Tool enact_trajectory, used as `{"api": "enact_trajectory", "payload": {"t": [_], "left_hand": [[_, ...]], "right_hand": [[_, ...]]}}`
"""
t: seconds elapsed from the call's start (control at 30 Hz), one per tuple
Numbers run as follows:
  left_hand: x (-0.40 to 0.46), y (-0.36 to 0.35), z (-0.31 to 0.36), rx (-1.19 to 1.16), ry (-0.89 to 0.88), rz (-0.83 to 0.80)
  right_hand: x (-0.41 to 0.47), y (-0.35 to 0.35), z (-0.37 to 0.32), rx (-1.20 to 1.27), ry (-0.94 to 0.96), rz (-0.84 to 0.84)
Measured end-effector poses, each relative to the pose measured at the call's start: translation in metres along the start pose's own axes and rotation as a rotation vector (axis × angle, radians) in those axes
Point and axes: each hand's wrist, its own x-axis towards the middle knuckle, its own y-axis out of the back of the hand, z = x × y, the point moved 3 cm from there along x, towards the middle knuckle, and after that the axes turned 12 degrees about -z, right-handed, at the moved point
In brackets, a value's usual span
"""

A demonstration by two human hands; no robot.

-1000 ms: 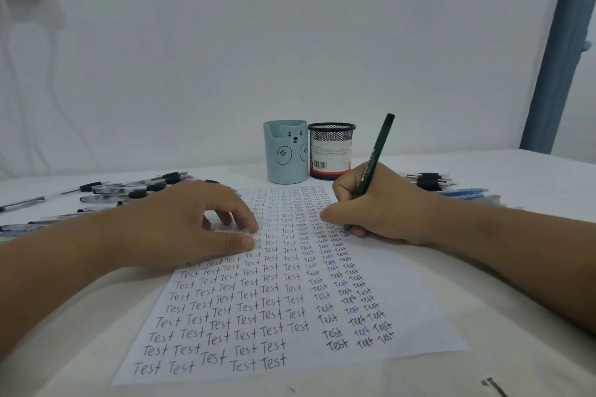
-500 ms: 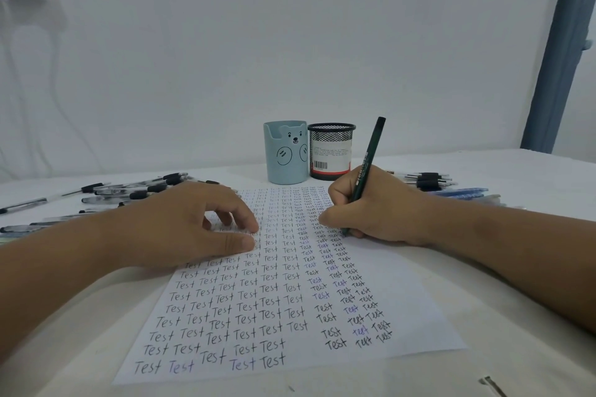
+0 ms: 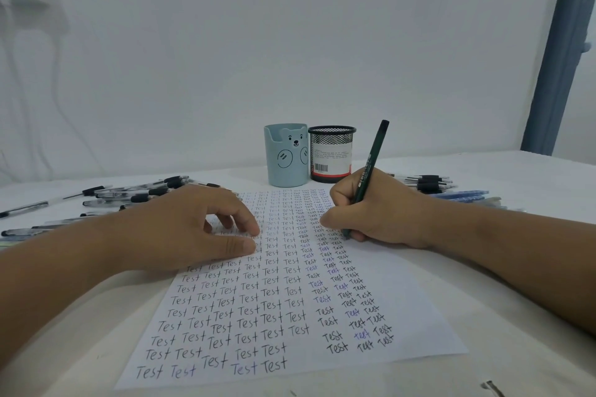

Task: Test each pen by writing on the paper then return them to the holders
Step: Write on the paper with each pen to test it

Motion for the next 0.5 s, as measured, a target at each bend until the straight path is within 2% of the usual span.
{"api": "enact_trajectory", "payload": {"t": [0.5], "left_hand": [[-0.0003, 0.0007, 0.0006, 0.017, 0.004, 0.0]], "right_hand": [[-0.0008, -0.0001, -0.0008, -0.019, -0.016, -0.011]]}}
